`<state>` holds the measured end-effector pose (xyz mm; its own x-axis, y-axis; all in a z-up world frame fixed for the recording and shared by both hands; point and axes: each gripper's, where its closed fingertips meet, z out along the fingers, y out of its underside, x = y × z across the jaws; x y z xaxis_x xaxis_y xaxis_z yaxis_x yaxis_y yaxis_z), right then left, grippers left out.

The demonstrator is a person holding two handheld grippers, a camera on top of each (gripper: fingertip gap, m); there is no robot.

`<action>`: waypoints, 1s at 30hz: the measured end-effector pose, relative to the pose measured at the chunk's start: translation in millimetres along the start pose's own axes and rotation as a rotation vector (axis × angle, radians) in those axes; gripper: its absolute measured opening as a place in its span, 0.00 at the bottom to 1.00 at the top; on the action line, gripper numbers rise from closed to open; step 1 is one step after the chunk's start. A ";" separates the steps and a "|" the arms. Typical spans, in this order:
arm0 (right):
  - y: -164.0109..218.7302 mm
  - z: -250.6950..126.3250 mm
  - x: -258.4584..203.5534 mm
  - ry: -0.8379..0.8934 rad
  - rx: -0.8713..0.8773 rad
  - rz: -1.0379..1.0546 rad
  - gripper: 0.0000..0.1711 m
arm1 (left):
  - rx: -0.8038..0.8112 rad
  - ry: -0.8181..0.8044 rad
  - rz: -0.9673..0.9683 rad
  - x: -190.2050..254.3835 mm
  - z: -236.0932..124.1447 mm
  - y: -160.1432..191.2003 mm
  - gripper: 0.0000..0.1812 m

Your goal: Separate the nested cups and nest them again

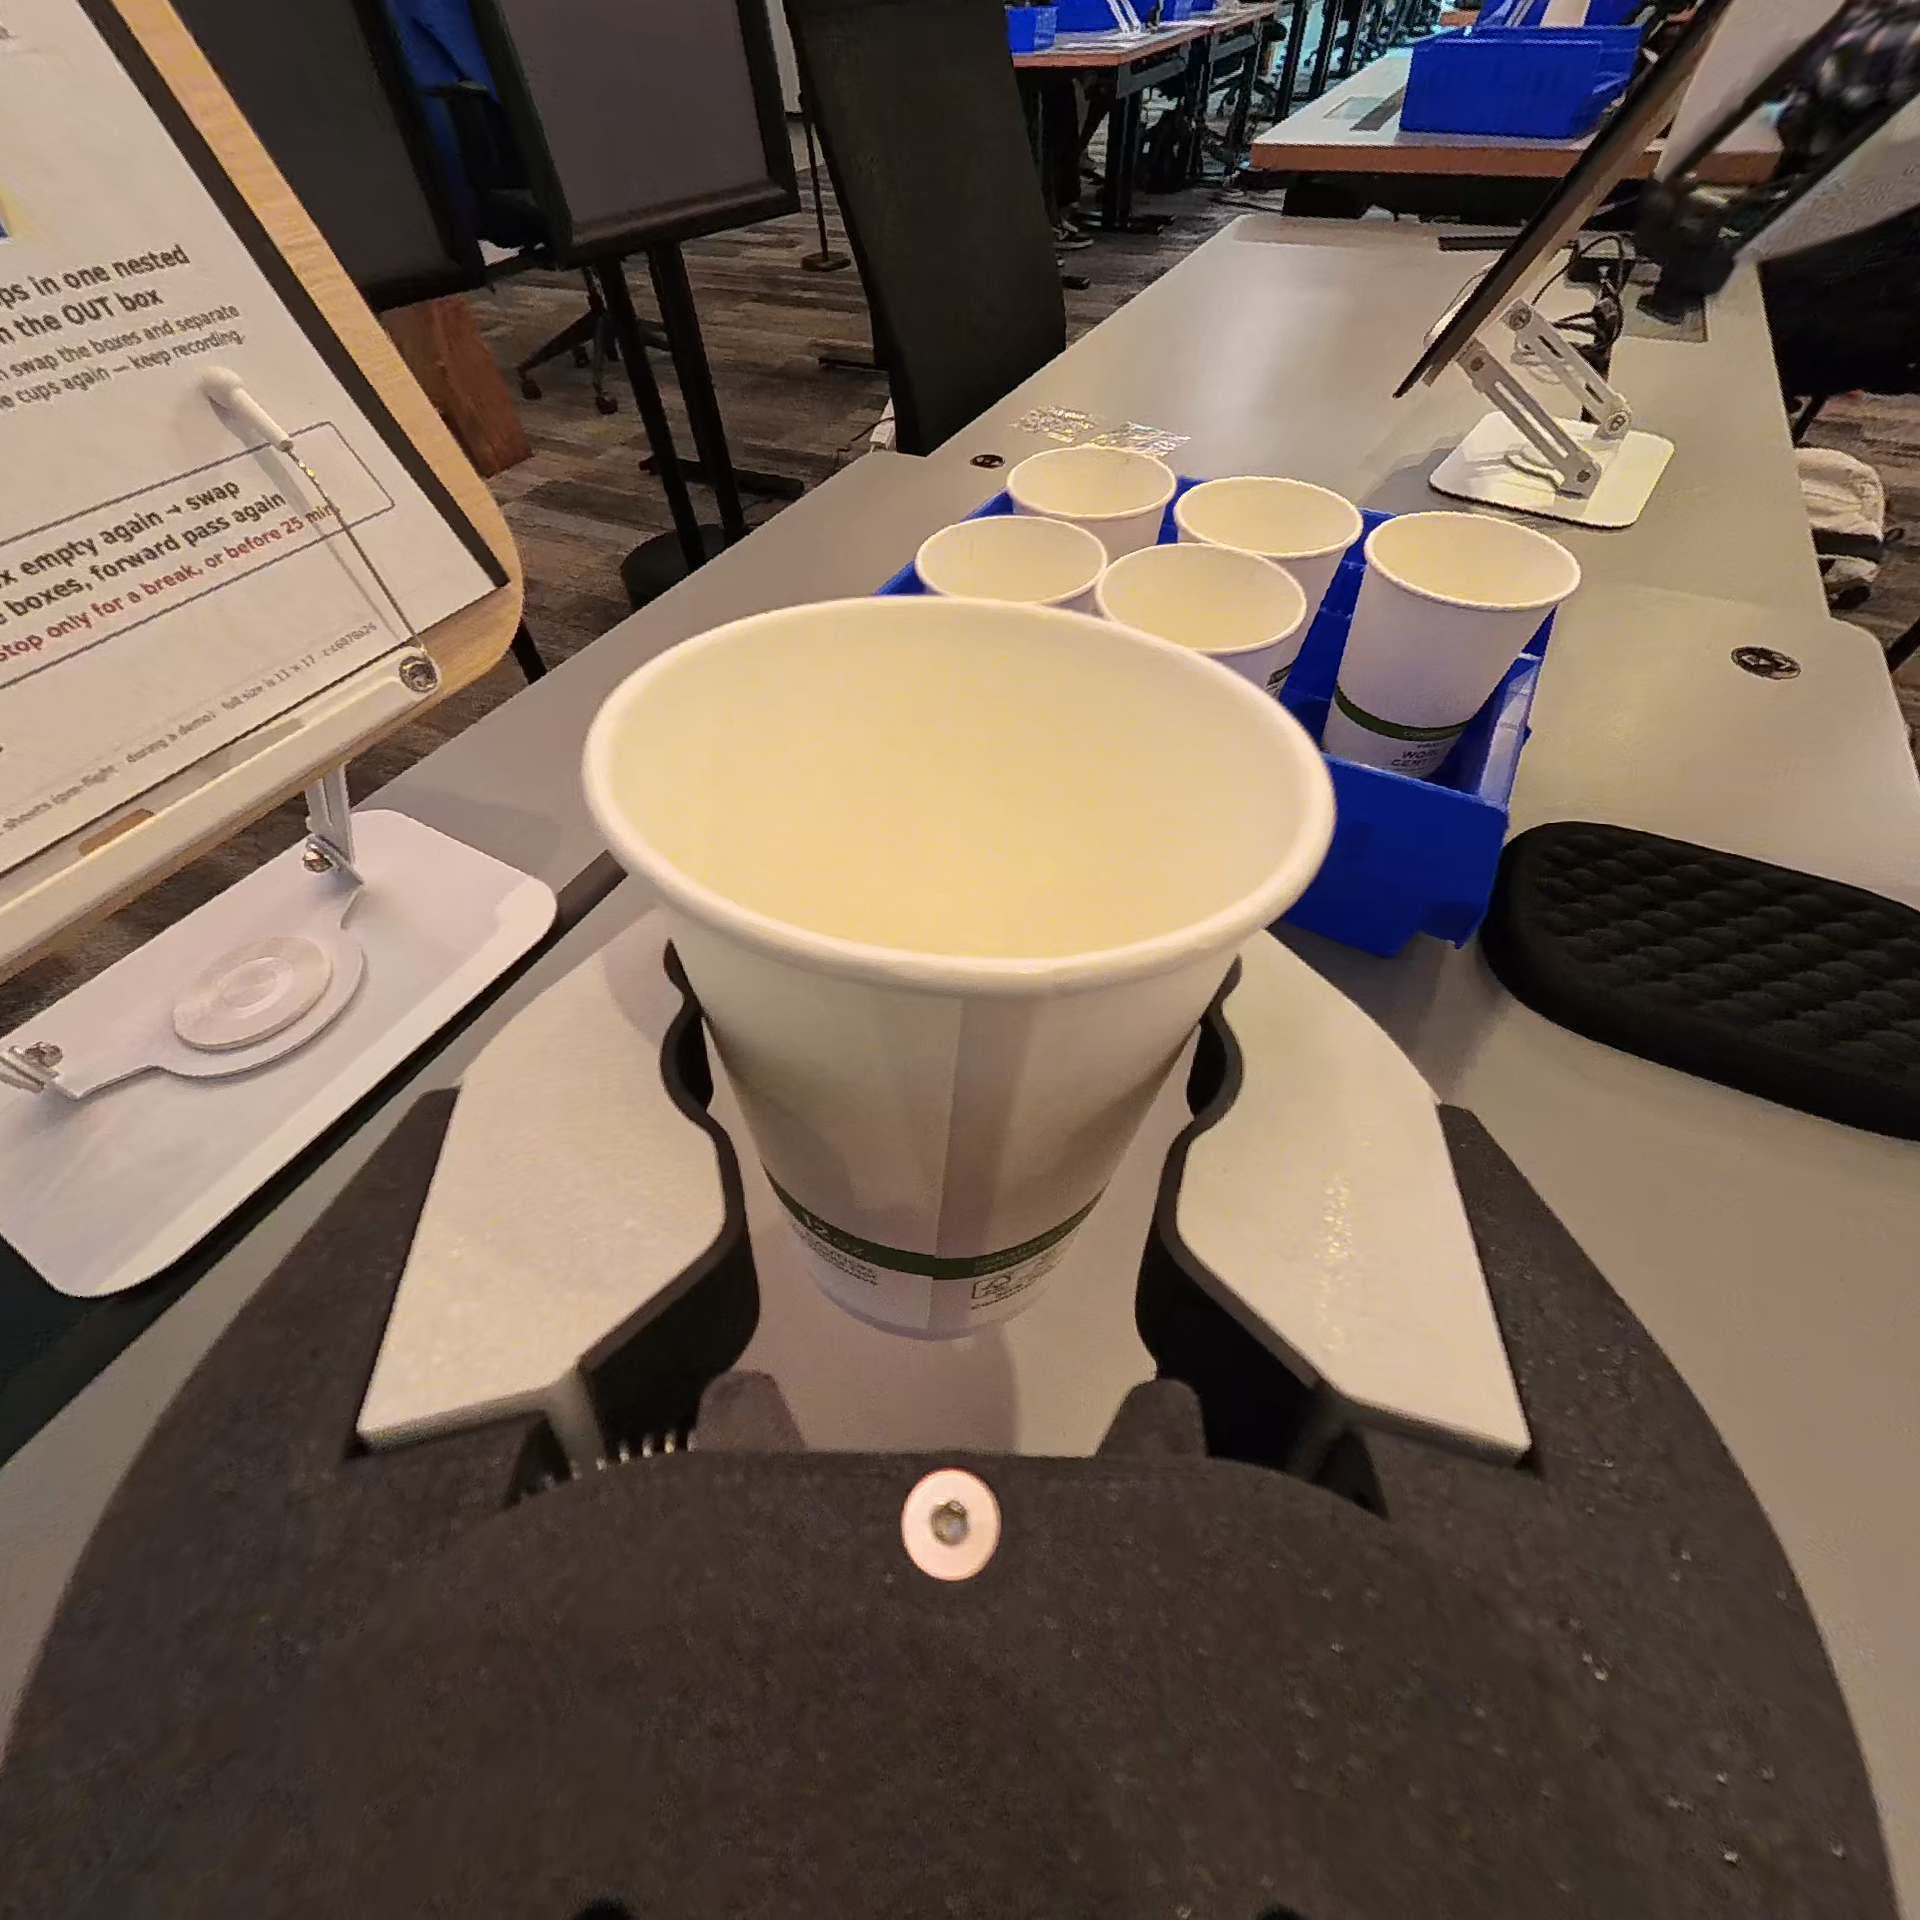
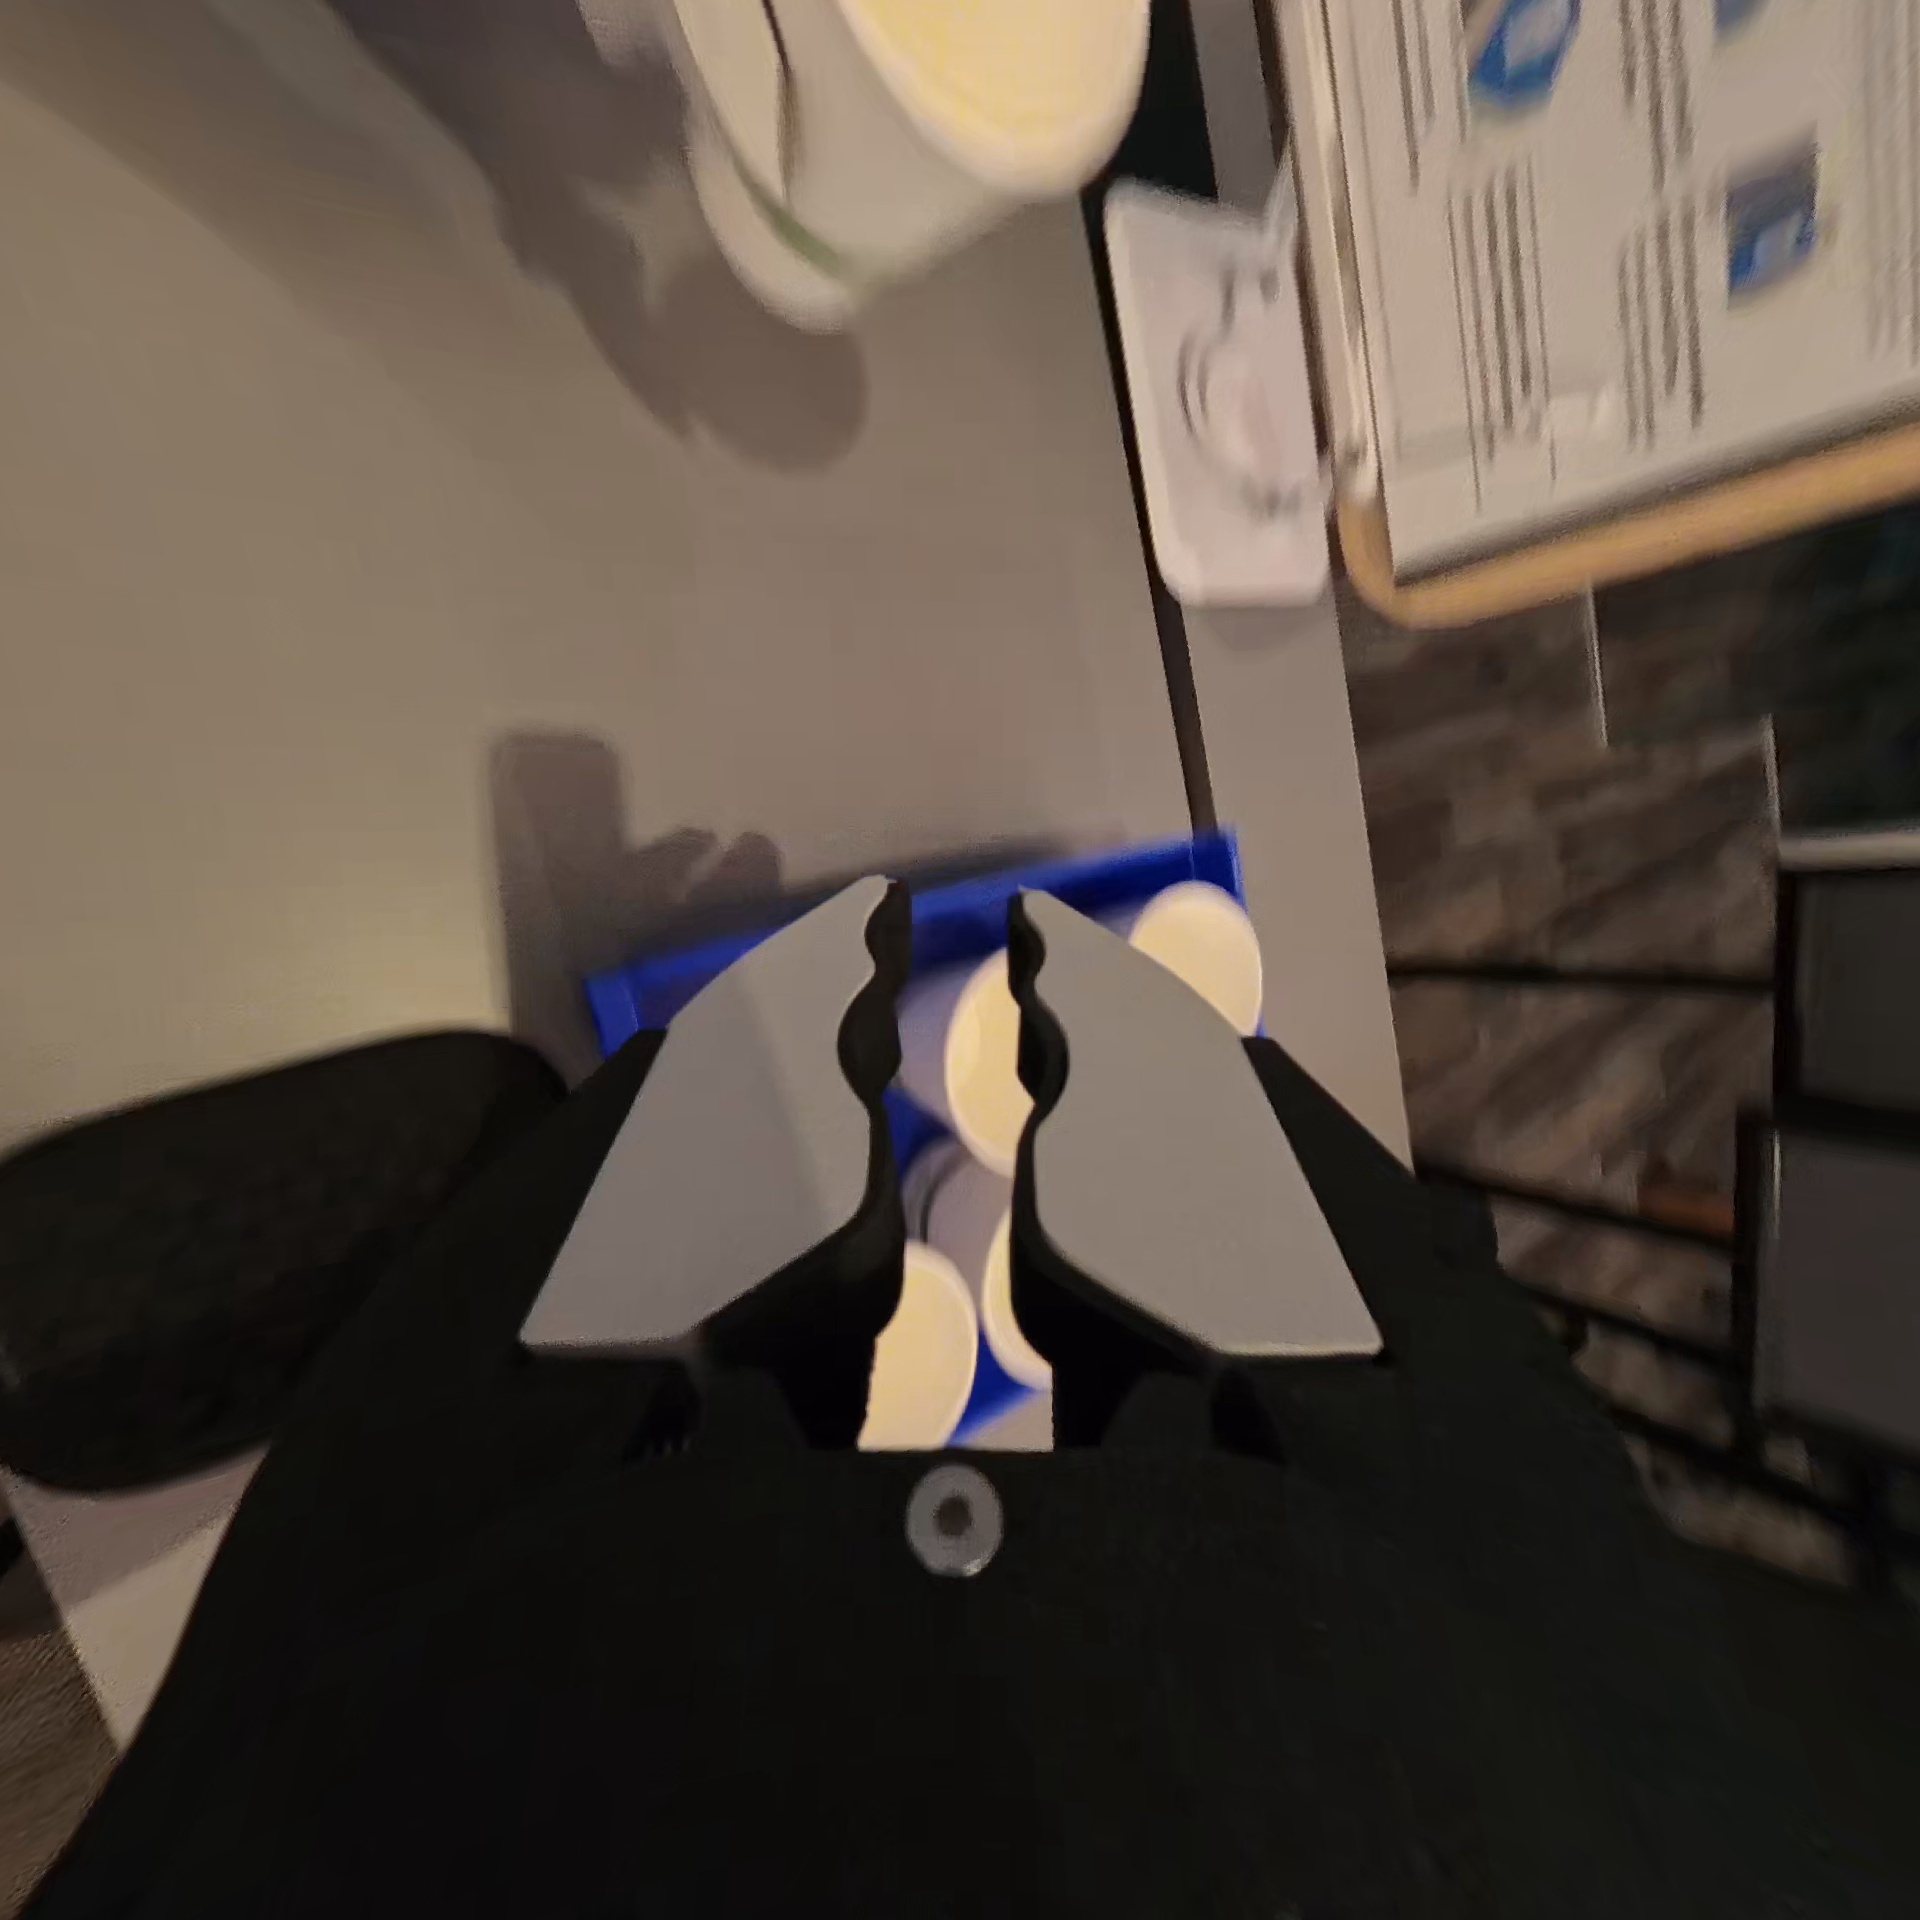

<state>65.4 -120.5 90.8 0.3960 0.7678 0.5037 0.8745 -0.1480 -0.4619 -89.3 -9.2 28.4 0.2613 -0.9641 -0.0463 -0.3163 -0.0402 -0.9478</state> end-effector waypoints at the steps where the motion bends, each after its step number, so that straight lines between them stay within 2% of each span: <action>1: -24.9 4.3 -0.9 -0.018 0.049 -0.028 0.10 | 0.001 0.002 0.005 1.8 0.0 -0.9 0.50; 5: -104.2 29.8 -9.8 -0.033 0.203 -0.127 0.08 | -0.006 0.011 0.028 7.5 -0.8 -2.1 0.51; 9: -137.1 59.4 -23.3 -0.082 0.222 -0.189 0.14 | -0.010 0.021 0.036 9.4 -2.1 -2.5 0.51; 14: -148.3 83.3 -28.9 -0.135 0.203 -0.216 0.14 | -0.009 0.026 0.041 10.3 -3.4 -3.9 0.50; 21: -158.6 92.8 -30.7 -0.198 0.220 -0.199 0.12 | -0.014 0.024 0.047 10.5 -2.9 -3.2 0.51; 30: -150.3 107.1 -35.5 -0.228 0.147 -0.222 0.09 | -0.014 0.025 0.049 11.1 -2.7 -3.5 0.51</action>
<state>-110.1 -58.7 64.1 0.1135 0.8929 0.4357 0.8760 0.1169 -0.4679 -87.7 -20.5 32.0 0.2220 -0.9714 -0.0841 -0.3408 0.0035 -0.9401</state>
